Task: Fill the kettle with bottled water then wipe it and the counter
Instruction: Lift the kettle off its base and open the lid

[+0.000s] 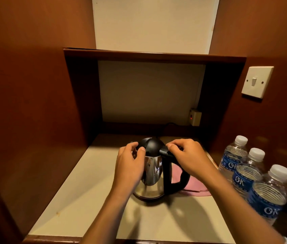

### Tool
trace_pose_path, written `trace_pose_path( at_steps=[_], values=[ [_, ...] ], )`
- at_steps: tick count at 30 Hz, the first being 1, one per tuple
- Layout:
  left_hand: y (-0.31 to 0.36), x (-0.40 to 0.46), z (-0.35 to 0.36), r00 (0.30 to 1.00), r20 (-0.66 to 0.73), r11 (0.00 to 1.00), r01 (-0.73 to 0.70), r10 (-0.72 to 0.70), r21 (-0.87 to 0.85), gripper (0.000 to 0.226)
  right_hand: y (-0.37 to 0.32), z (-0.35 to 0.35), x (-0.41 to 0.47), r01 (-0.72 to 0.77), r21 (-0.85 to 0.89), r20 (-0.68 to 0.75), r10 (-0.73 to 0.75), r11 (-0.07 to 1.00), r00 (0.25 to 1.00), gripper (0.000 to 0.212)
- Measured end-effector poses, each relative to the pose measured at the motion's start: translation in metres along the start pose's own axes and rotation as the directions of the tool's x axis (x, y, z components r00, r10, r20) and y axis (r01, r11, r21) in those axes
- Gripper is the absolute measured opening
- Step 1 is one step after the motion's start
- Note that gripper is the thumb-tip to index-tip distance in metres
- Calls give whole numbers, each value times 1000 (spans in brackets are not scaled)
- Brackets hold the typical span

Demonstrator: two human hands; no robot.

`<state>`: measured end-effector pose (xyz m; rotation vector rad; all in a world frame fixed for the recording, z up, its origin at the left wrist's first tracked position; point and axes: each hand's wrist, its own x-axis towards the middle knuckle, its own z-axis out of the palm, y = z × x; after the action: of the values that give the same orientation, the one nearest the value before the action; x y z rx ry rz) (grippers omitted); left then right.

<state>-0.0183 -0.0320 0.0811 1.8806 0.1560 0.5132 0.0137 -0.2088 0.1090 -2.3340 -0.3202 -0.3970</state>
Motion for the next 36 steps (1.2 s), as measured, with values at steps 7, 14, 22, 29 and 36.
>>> trace_pose_path(
  at_steps=[7,14,22,29,36],
  values=[
    [-5,40,-4,977,209,998,-54,49,21,28,-19,7,-38,30,115,0,-30,993,1000,22],
    [3,28,-9,993,103,993,-71,62,91,52,-3,-4,2,101,82,-62,-96,992,993,24],
    [18,-15,6,982,147,904,-170,121,393,76,13,7,44,184,10,298,-179,983,938,43],
    [8,10,-27,935,304,890,-289,184,351,57,22,6,20,260,-203,157,-231,944,960,50],
    [2,35,-50,918,343,885,-320,201,339,36,26,11,-14,260,-222,8,-265,940,964,51]
  ],
)
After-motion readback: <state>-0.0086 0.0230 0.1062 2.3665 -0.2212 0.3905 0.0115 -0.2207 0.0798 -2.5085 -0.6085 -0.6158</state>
